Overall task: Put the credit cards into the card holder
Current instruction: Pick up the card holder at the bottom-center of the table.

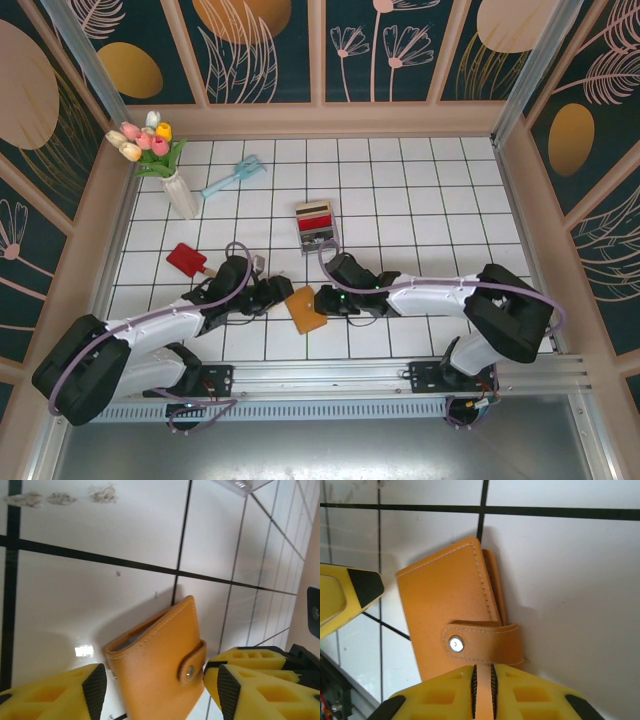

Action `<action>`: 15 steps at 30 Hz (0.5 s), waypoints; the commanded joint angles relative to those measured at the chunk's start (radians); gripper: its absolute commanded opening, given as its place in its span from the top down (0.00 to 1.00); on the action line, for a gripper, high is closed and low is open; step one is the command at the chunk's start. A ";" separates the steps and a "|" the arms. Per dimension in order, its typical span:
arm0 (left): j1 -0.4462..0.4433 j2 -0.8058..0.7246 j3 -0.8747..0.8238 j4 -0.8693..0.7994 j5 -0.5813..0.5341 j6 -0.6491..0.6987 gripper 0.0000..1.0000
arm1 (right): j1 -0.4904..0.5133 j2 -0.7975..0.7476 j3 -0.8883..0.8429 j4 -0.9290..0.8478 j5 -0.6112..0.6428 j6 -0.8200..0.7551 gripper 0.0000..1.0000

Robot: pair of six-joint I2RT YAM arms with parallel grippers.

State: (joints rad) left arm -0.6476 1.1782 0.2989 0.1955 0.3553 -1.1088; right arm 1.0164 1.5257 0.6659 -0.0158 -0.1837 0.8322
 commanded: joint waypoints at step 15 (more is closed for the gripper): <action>-0.003 0.101 0.000 0.174 0.086 -0.029 0.61 | -0.009 0.063 -0.083 -0.006 0.009 0.041 0.87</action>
State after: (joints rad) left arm -0.6476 1.2694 0.2993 0.2779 0.4068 -1.1301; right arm 1.0077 1.5494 0.6312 0.0525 -0.1925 0.8536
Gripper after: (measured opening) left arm 0.442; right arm 0.135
